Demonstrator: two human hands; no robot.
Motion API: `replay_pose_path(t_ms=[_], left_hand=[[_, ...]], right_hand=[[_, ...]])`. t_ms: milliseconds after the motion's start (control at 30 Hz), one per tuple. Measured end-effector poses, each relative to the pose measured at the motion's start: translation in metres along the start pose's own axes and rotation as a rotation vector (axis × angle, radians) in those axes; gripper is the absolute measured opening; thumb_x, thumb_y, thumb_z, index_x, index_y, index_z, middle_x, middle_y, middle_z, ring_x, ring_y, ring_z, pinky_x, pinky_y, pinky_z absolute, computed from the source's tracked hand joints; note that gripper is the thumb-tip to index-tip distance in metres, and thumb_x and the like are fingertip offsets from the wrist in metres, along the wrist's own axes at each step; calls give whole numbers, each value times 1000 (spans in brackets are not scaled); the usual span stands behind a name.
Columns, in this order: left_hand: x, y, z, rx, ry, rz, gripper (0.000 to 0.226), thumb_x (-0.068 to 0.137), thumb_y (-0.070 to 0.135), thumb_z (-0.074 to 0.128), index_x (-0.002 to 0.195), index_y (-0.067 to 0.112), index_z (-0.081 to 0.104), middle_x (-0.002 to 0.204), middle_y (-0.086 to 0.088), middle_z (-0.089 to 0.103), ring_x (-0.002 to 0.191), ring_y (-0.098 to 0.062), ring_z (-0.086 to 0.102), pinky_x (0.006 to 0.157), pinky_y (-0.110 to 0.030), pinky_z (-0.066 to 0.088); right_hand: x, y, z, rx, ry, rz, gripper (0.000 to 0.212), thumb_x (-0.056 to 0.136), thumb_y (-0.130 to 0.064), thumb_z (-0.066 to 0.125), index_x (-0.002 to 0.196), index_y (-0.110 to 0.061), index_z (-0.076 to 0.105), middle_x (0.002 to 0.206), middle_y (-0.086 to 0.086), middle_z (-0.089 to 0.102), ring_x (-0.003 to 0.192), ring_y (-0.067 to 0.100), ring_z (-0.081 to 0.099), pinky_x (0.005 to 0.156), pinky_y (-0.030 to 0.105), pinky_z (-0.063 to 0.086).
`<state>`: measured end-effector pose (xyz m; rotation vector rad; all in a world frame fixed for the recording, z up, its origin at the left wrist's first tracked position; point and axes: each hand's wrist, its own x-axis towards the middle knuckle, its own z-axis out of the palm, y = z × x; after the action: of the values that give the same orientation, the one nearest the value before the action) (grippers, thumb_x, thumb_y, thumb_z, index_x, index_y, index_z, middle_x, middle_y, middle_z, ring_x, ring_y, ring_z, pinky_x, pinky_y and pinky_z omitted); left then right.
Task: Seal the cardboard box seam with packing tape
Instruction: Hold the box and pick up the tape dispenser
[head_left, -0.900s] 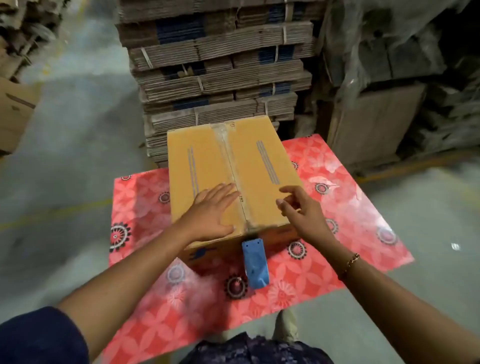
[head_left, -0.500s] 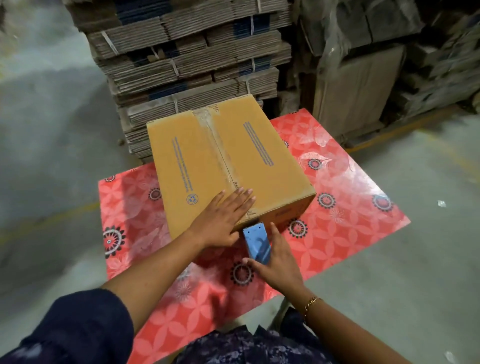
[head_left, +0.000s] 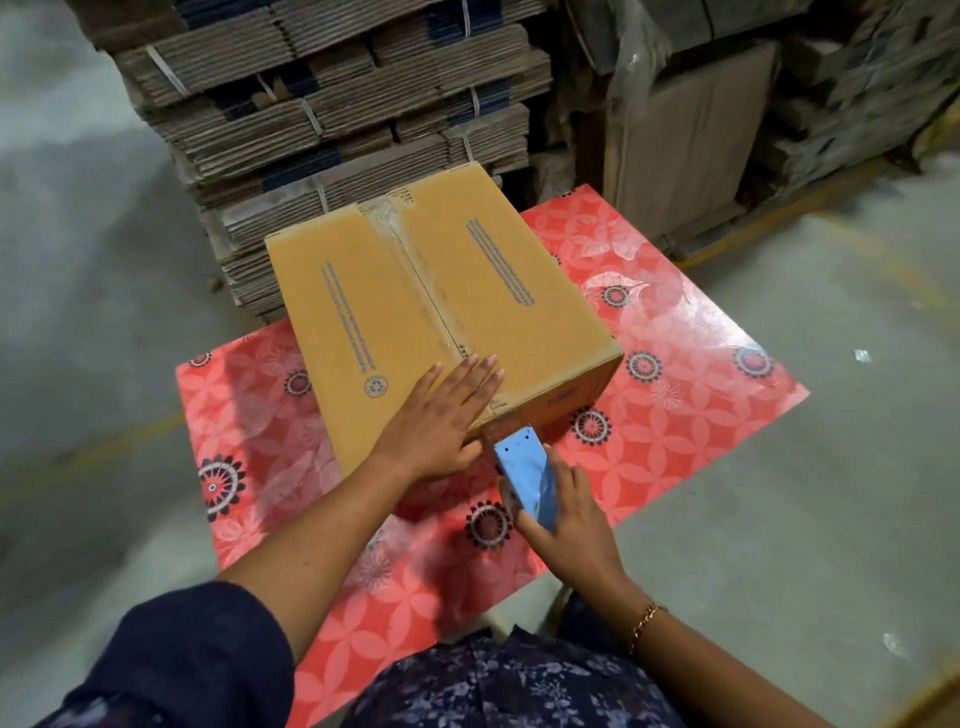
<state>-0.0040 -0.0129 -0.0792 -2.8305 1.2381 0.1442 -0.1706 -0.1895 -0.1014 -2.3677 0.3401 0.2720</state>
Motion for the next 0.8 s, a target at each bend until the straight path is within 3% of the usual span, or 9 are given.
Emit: replay_pose_path(t_ms=[167, 267, 400, 633, 800], left_hand=[[1, -1, 2, 15, 17, 5, 96, 86, 49, 53, 163, 24, 1, 172, 1, 0, 159, -19, 3, 127, -51, 12], [2, -1, 3, 10, 25, 2, 92, 91, 52, 52, 163, 24, 1, 172, 1, 0, 159, -18, 2, 127, -51, 12], [1, -1, 4, 20, 19, 5, 88, 92, 57, 40, 163, 24, 0, 172, 1, -2, 159, -18, 1, 127, -51, 11], [1, 3, 2, 37, 48, -4, 87, 93, 68, 30, 163, 22, 5, 172, -1, 4, 159, -19, 6, 126, -52, 14], [1, 5, 2, 55, 44, -17, 83, 93, 63, 19, 163, 21, 5, 172, -2, 4, 159, -20, 6, 126, -53, 16]], right_hand=[[-6, -6, -3, -17, 24, 13, 87, 86, -63, 54, 156, -33, 14, 124, 1, 46, 89, 26, 60, 64, 42, 55], [-11, -8, -4, -2, 24, 2, 88, 89, -58, 59, 158, -33, 12, 142, 1, 48, 114, 26, 60, 81, 42, 57], [-18, -9, -6, 26, 23, 11, 89, 90, -57, 60, 160, -28, 12, 162, -8, 34, 141, 17, 44, 103, 36, 46], [-17, -10, -11, 0, 7, 7, 89, 89, -59, 57, 160, -29, 12, 163, -9, 32, 140, 18, 46, 100, 39, 50], [-18, -10, -9, 5, 10, 3, 89, 86, -67, 52, 157, -29, 15, 159, -8, 40, 131, 20, 55, 95, 39, 54]])
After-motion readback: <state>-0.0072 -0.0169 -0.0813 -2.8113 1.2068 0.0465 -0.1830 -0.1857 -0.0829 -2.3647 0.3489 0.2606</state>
